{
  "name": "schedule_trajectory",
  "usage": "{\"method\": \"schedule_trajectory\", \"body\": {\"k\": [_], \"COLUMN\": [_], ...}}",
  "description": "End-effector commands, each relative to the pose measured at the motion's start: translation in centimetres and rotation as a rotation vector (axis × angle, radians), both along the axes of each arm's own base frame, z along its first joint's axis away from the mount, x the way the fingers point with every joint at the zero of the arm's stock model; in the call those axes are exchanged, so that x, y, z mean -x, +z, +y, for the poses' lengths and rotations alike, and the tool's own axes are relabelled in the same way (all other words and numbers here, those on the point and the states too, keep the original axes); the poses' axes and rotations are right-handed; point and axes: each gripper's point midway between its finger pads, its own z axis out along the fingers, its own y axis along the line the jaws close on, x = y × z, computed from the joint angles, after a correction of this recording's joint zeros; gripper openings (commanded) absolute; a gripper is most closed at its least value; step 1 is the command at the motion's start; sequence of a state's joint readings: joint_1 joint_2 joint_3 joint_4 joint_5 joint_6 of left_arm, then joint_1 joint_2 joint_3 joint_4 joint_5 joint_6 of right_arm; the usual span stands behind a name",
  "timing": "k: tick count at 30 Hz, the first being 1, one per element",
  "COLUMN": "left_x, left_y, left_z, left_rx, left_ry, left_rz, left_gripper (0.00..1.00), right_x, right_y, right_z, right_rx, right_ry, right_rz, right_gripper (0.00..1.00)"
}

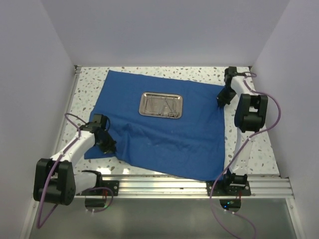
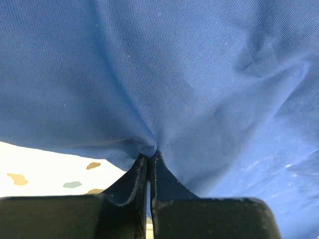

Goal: Open and lay out the surgical kit
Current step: Smooth out the surgical kit at the center of the board, then pick up the medical item from the container.

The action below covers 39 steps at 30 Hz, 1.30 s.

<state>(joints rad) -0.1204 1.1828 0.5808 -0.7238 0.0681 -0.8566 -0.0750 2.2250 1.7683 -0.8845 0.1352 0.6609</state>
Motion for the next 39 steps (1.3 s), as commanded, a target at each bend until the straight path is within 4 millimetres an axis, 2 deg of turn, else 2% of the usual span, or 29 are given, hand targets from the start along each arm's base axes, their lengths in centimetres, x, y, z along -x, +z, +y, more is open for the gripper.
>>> {"method": "schedule_trajectory", "body": {"k": [1, 2, 3, 5, 6, 7, 10, 14, 17, 18, 19, 20, 21, 22, 24, 25, 26, 27, 28, 30, 31, 32, 33, 34, 35, 36, 37, 38, 39], "left_x": [-1.2, -2.2, -2.5, -3.5, -3.5, -3.3, -1.5, 2.5, 4.1, 4.2, 4.5, 4.5, 4.3, 3.8, 3.3, 2.5, 2.0, 1.4, 0.0, -1.7, -3.6, -4.7, -5.8, -7.7, -8.8, -10.0, -12.2, -13.8, -15.0], "left_y": [1.5, 2.1, 1.9, 2.6, 2.7, 2.7, 3.3, 3.1, 3.8, 4.2, 4.5, 5.1, 5.3, 5.9, 6.4, 7.2, 7.7, 8.1, 9.6, 11.2, 13.2, 14.2, 15.0, 17.0, 17.9, 18.2, 20.3, 20.1, 20.5], "left_z": [-0.7, -0.9, -0.8, -1.2, -1.2, -1.4, -1.5, -2.2, -3.4, -3.8, -3.9, -3.9, -3.8, -3.5, -3.0, -2.9, -2.9, -3.0, -2.9, -2.9, -2.8, -2.6, -2.5, -2.3, -2.3, -2.6, -3.2, -3.6, -4.1], "left_rx": [0.023, 0.028, 0.022, 0.030, 0.028, 0.028, 0.026, 0.091, 0.163, 0.177, 0.183, 0.182, 0.175, 0.151, 0.119, 0.105, 0.102, 0.098, 0.085, 0.069, 0.047, 0.032, 0.015, -0.007, -0.015, -0.013, 0.005, 0.014, 0.029], "left_ry": [-0.002, -0.006, -0.016, -0.035, -0.050, -0.065, -0.091, -0.106, -0.135, -0.153, -0.154, -0.160, -0.167, -0.172, -0.180, -0.184, -0.193, -0.197, -0.198, -0.206, -0.203, -0.203, -0.197, -0.185, -0.189, -0.191, -0.192, -0.194, -0.203], "left_rz": [0.000, -0.021, -0.006, -0.011, -0.001, 0.011, 0.030, 0.093, 0.107, 0.095, 0.101, 0.102, 0.093, 0.076, 0.077, 0.055, 0.042, 0.035, -0.011, -0.065, -0.143, -0.187, -0.232, -0.317, -0.358, -0.371, -0.457, -0.453, -0.474], "left_gripper": [0.00, 0.00, 0.00, 0.00, 0.00, 0.00, 0.00, 0.00, 0.00, 0.00, 0.00, 0.16, 0.26, 0.46, 0.57, 0.64, 0.71, 0.76, 0.79, 0.85, 0.99, 1.00, 1.00, 1.00, 1.00, 1.00, 1.00, 1.00, 0.99], "right_x": [-4.0, -4.5, -6.2, -7.3, -8.6, -9.1, -10.3, -11.5, -11.8, -11.5, -11.7, -11.8, -11.2, -11.2, -10.2, -10.0, -8.9, -8.4, -7.8, -5.7, -4.8, -4.0, -2.4, -1.4, -0.6, 1.1, 1.9, 3.3, 4.0], "right_y": [-4.5, -4.5, -3.5, -4.2, -3.5, -3.4, -3.3, -2.9, -1.8, -1.6, -0.2, 0.7, 0.9, 2.9, 3.9, 6.5, 6.5, 7.7, 10.5, 11.5, 12.2, 15.4, 14.4, 15.3, 17.6, 16.3, 16.3, 15.2, 16.0], "right_z": [-1.4, -1.9, -2.3, -2.3, -2.8, -2.8, -2.9, -1.9, -1.5, -0.9, -0.7, -0.7, -1.0, -1.2, -1.4, -1.5, -1.5, -1.4, -1.4, -1.1, -0.8, -0.6, 0.0, 1.0, 1.9, 2.8, 4.1, 5.1, 6.0], "right_rx": [0.001, -0.005, -0.014, -0.060, -0.069, -0.085, -0.121, -0.199, -0.230, -0.265, -0.272, -0.267, -0.251, -0.239, -0.230, -0.218, -0.213, -0.207, -0.198, -0.194, -0.199, -0.193, -0.215, -0.255, -0.273, -0.296, -0.307, -0.310, -0.314], "right_ry": [-0.046, -0.069, -0.082, -0.110, -0.120, -0.134, -0.142, -0.113, -0.102, -0.084, -0.067, -0.057, -0.065, -0.059, -0.064, -0.057, -0.060, -0.059, -0.052, -0.054, -0.059, -0.050, -0.053, -0.045, -0.026, -0.022, 0.005, 0.018, 0.044], "right_rz": [-0.030, -0.034, -0.081, -0.097, -0.140, -0.151, -0.193, -0.243, -0.286, -0.292, -0.322, -0.340, -0.332, -0.364, -0.364, -0.406, -0.388, -0.404, -0.452, -0.452, -0.457, -0.531, -0.501, -0.519, -0.588, -0.561, -0.558, -0.527, -0.549], "right_gripper": [0.00, 0.00, 0.00, 0.00, 0.00, 0.00, 0.00, 0.00, 0.00, 0.04, 0.44, 0.75, 0.98, 0.98, 0.98, 0.98, 0.98, 0.98, 0.98, 0.98, 0.98, 0.98, 0.98, 0.99, 0.98, 0.98, 0.98, 0.98, 0.98]}}
